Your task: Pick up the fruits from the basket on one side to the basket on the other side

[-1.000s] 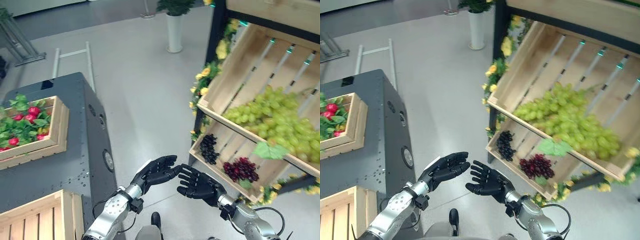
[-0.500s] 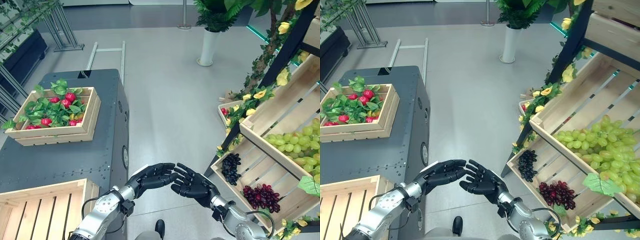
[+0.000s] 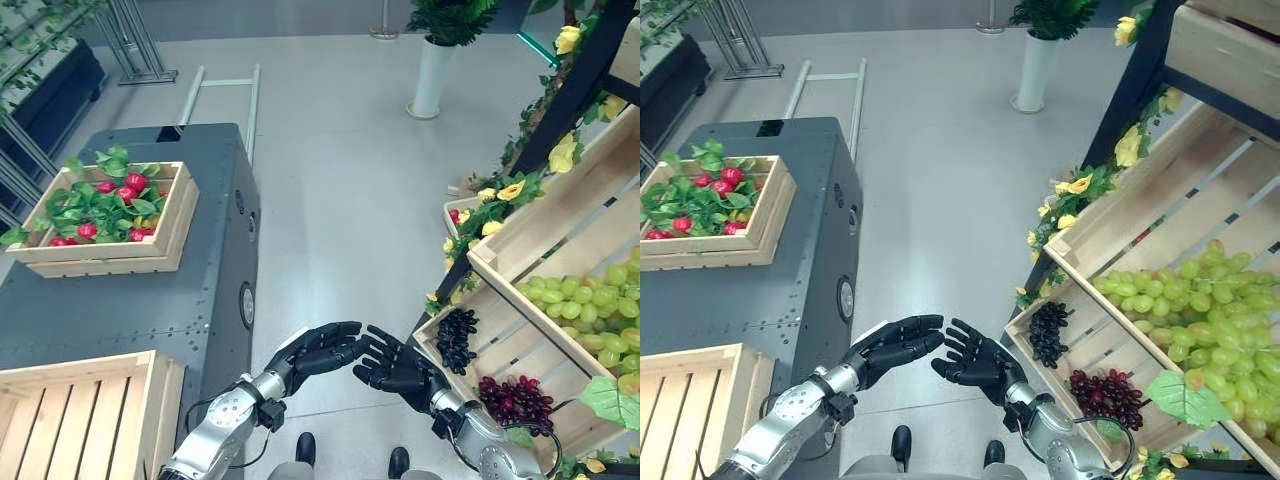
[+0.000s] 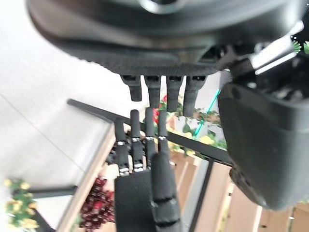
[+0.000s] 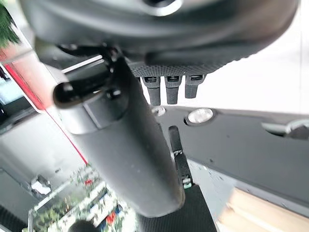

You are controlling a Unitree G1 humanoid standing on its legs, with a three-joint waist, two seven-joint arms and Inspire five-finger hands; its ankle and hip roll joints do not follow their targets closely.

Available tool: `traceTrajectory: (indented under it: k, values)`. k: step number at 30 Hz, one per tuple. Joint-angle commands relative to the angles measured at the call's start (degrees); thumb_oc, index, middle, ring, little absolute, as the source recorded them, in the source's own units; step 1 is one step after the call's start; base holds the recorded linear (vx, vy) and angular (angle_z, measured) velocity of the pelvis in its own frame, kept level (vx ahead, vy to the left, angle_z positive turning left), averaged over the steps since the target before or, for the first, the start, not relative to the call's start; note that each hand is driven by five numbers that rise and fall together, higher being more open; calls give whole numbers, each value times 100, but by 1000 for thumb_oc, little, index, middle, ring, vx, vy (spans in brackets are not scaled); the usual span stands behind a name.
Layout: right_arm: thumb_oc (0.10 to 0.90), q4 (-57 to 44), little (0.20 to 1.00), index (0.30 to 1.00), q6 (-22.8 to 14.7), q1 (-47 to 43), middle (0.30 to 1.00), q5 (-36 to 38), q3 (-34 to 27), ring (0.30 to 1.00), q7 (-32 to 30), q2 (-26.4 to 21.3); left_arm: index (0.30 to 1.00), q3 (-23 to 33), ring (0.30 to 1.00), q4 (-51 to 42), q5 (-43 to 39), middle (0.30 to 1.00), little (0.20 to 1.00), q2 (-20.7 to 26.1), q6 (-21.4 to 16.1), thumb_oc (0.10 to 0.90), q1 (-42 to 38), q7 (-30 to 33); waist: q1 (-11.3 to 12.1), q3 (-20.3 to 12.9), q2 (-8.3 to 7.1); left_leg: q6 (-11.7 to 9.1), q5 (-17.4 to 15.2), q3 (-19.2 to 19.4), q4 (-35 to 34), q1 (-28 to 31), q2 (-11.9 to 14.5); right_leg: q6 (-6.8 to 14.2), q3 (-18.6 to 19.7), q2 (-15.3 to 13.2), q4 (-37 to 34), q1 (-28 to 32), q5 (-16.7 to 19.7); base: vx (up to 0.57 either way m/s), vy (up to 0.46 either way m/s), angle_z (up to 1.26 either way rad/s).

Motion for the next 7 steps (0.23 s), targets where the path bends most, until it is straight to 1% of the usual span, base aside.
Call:
traceTrajectory:
  k: [1, 7]
  values:
    - [800, -570, 900, 900, -567, -357, 900, 191, -36, 900, 50, 166, 900, -56, 900, -353, -338, 900, 900, -4, -483, 800, -509, -81, 57, -529, -118, -22, -644, 112, 11, 314, -201, 123, -140, -196, 15, -51, 205, 0, 0, 0]
    - [800, -570, 900, 900, -520, -300, 900, 188, -65, 900, 74, 154, 900, 14, 900, -320, -344, 900, 900, 25, -445, 800, -473, -71, 13, -609, -85, -46, -660, 173, 11, 343, -160, 114, -155, -193, 15, -22, 162, 4, 1, -2]
